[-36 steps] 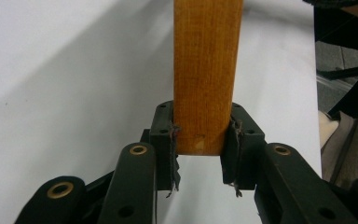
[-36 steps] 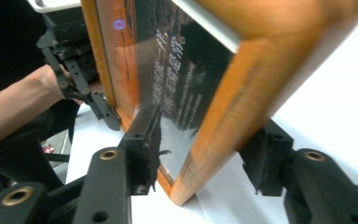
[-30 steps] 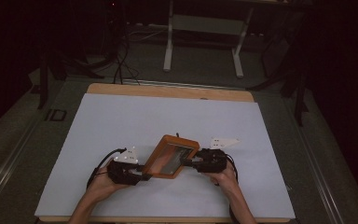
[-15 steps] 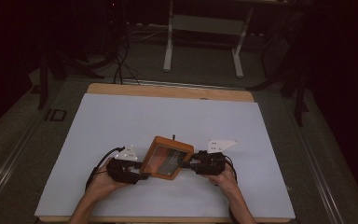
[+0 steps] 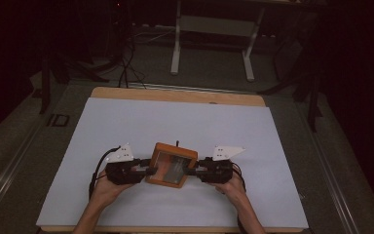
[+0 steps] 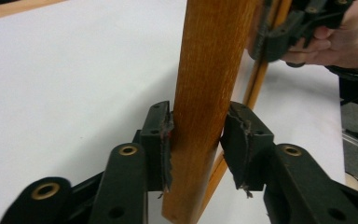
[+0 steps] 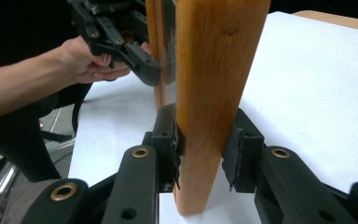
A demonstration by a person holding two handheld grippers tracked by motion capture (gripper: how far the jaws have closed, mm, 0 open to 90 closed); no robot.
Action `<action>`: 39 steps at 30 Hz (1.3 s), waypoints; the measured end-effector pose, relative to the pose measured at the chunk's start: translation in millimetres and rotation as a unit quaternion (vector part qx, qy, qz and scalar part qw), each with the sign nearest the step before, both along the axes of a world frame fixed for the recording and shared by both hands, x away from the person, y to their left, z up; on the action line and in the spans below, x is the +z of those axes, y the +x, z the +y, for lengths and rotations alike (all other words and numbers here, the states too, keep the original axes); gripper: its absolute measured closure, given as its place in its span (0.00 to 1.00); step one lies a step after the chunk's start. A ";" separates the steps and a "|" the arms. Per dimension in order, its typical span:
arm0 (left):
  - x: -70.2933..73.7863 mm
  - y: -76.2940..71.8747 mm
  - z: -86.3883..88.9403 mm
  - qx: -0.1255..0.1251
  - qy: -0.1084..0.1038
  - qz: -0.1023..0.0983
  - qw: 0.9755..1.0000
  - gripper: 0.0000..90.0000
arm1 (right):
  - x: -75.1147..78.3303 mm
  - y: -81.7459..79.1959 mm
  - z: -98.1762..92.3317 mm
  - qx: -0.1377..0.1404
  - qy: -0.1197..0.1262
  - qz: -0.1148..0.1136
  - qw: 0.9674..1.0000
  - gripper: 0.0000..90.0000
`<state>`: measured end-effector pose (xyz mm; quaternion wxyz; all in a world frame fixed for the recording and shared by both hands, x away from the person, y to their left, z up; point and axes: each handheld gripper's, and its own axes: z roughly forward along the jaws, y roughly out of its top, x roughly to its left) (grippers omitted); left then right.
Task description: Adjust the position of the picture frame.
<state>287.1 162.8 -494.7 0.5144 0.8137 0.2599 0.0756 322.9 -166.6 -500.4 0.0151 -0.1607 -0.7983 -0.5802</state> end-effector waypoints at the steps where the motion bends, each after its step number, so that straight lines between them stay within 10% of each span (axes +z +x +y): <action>1: -0.8 -0.3 -1.9 -0.001 0.001 0.002 1.000 0.72 | 0.4 0.5 -1.5 -0.004 0.002 0.005 1.000 0.76; 11: -7.2 6.2 -13.2 0.003 -0.053 0.064 0.997 0.75 | 14.5 4.2 -12.6 -0.049 0.031 0.043 0.997 0.74; 19: -24.6 17.9 -27.6 0.025 -0.064 0.122 0.990 0.75 | 10.0 9.6 -15.8 -0.108 -0.001 0.083 0.991 0.68; 32: -31.8 33.8 -38.5 0.081 -0.071 0.152 0.982 0.69 | -7.9 27.0 -20.2 -0.173 0.001 0.183 0.968 0.65; 39: -36.6 40.4 -46.6 0.120 -0.063 0.178 0.975 0.65 | -23.2 37.2 -18.2 -0.211 -0.002 0.236 0.949 0.59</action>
